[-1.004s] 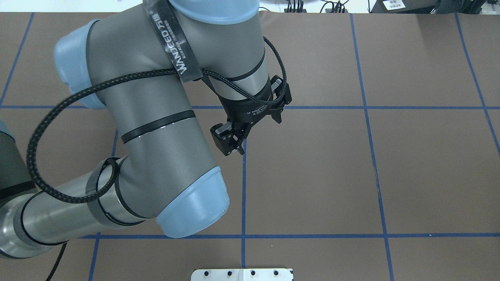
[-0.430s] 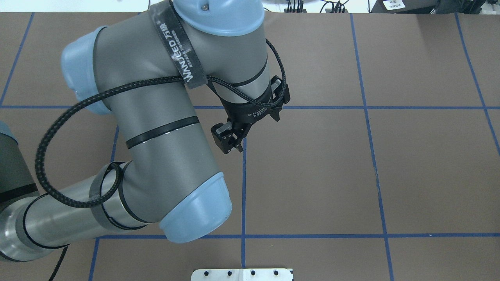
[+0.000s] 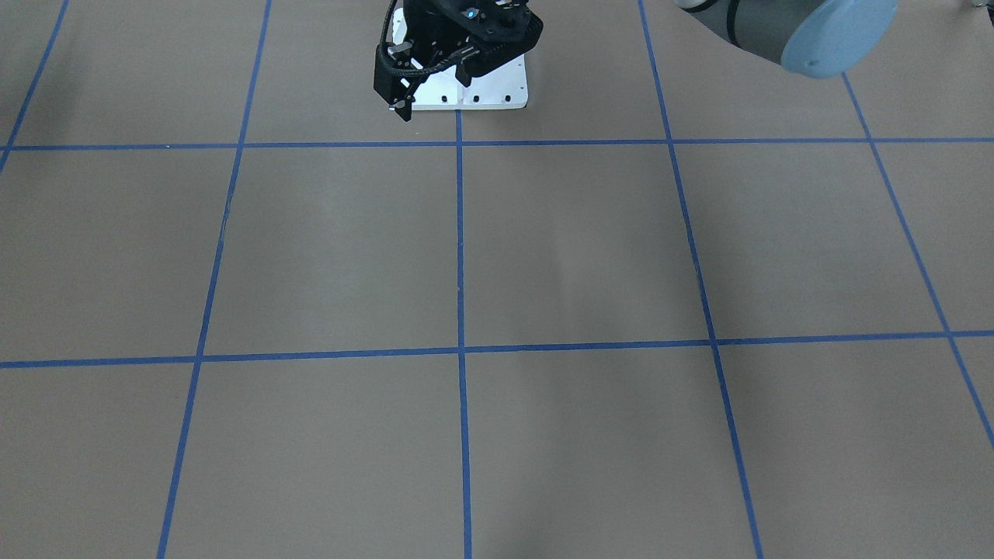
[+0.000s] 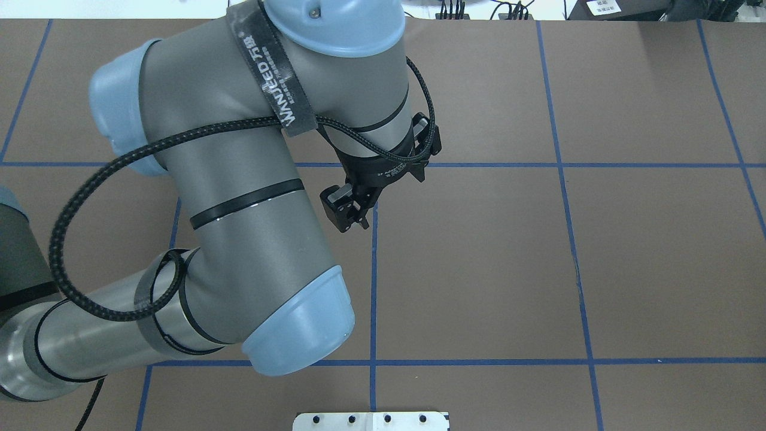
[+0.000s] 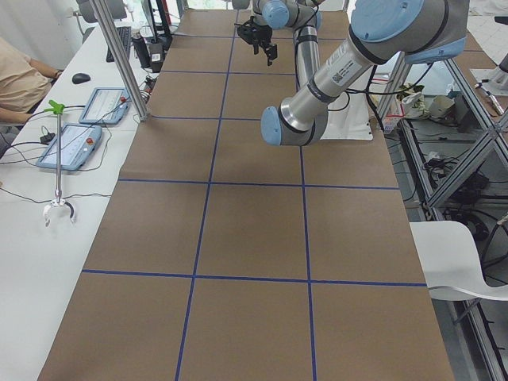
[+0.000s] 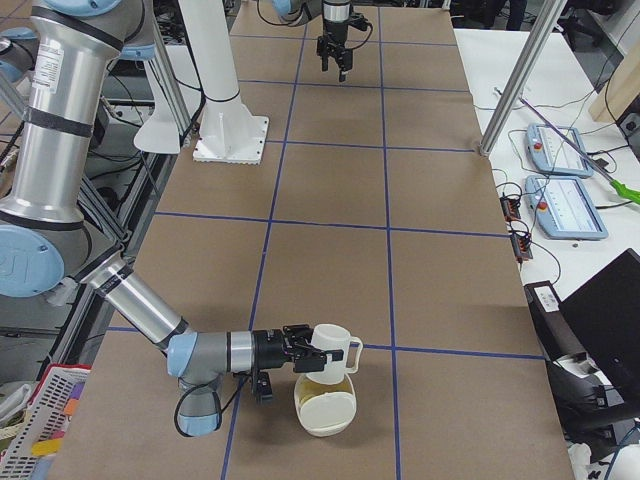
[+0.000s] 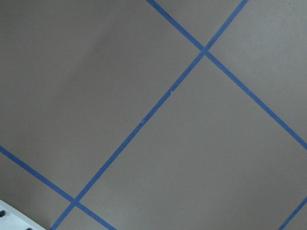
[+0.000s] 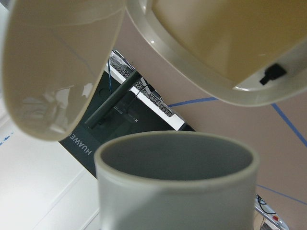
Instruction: Left arm hands cup to right arm to dump lemon
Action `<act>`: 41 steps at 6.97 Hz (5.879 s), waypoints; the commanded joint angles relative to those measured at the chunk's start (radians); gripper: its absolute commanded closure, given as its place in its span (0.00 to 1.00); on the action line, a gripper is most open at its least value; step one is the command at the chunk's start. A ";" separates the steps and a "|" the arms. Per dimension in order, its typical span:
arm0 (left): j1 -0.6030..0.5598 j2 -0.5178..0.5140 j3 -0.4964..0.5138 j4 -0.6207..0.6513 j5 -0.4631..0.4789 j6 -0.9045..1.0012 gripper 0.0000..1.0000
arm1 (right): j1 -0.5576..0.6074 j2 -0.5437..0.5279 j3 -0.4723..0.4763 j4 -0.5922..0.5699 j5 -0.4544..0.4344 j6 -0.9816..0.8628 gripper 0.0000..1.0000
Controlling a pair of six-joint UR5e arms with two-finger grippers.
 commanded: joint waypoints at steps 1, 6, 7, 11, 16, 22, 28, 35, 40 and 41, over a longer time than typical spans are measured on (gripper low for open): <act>0.006 0.000 -0.001 0.004 0.002 -0.001 0.00 | -0.002 -0.013 0.191 -0.187 0.026 -0.114 0.97; -0.018 -0.009 0.013 0.004 0.002 0.019 0.00 | -0.161 0.059 0.572 -0.735 0.020 -0.830 0.95; -0.031 -0.006 0.022 0.002 0.005 0.070 0.00 | -0.204 0.133 0.595 -0.865 -0.006 -1.031 0.95; -0.090 -0.011 0.134 -0.091 0.065 0.106 0.00 | -0.510 0.434 0.628 -1.352 -0.382 -1.806 0.94; -0.276 -0.021 0.318 -0.195 -0.149 0.255 0.00 | -0.989 0.719 0.700 -1.872 -1.057 -1.924 0.95; -0.193 -0.136 0.321 -0.049 -0.222 0.244 0.11 | -1.158 0.841 0.600 -1.974 -1.343 -1.907 0.86; -0.160 -0.127 0.316 -0.036 -0.162 0.246 0.39 | -1.138 0.844 0.660 -1.968 -1.317 -1.907 0.82; -0.117 -0.133 0.316 -0.036 -0.129 0.244 0.47 | -1.126 0.835 0.663 -1.962 -1.303 -1.904 0.81; -0.113 -0.133 0.316 -0.034 -0.129 0.244 0.73 | -1.126 0.830 0.688 -1.963 -1.303 -1.904 0.80; -0.113 -0.135 0.316 -0.034 -0.129 0.244 0.85 | -1.126 0.830 0.689 -1.963 -1.303 -1.904 0.80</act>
